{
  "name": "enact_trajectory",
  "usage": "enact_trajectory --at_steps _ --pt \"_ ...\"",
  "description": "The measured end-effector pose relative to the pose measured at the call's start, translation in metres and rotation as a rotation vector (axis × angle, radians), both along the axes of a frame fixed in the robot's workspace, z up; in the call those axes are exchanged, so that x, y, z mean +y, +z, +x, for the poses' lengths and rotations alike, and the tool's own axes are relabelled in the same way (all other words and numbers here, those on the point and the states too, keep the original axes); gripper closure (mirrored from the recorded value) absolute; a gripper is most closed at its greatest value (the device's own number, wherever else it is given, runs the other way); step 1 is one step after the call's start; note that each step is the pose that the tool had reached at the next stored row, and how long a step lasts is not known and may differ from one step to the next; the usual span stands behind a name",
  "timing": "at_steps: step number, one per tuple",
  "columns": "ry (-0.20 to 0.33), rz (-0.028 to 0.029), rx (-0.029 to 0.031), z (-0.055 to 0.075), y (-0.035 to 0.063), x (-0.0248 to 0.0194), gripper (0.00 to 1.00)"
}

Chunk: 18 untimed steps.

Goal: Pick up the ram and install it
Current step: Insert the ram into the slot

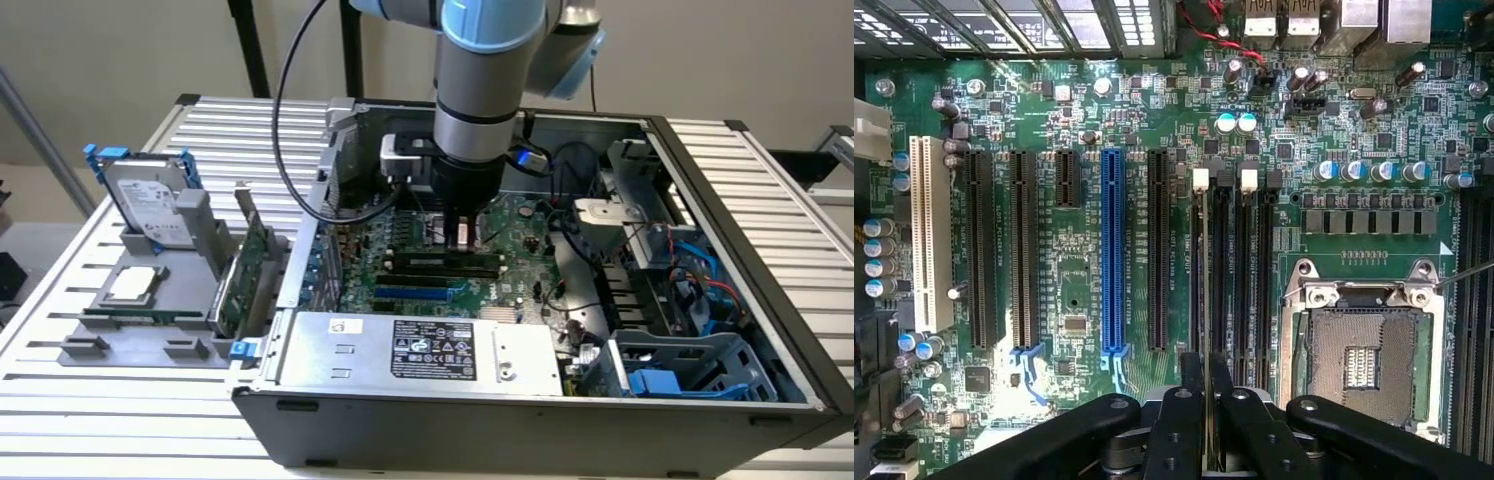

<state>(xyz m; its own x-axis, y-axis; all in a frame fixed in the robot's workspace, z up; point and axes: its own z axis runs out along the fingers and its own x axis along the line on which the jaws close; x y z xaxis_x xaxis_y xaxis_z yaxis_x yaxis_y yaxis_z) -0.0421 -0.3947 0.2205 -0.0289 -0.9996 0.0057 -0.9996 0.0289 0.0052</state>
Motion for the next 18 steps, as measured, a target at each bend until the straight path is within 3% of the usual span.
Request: enact_trajectory --at_steps 7,8,13,18 --pt "0.0 -0.0005 -0.0001 0.0 -0.0025 0.0002 1.0" --pt "0.0 -0.0005 -0.0001 0.0 -0.0026 0.0003 0.0" --pt "0.0 -0.0003 0.0001 0.0 0.0009 0.0002 0.0" --pt "0.0 -0.0005 0.0001 -0.001 0.0178 0.0002 0.0"
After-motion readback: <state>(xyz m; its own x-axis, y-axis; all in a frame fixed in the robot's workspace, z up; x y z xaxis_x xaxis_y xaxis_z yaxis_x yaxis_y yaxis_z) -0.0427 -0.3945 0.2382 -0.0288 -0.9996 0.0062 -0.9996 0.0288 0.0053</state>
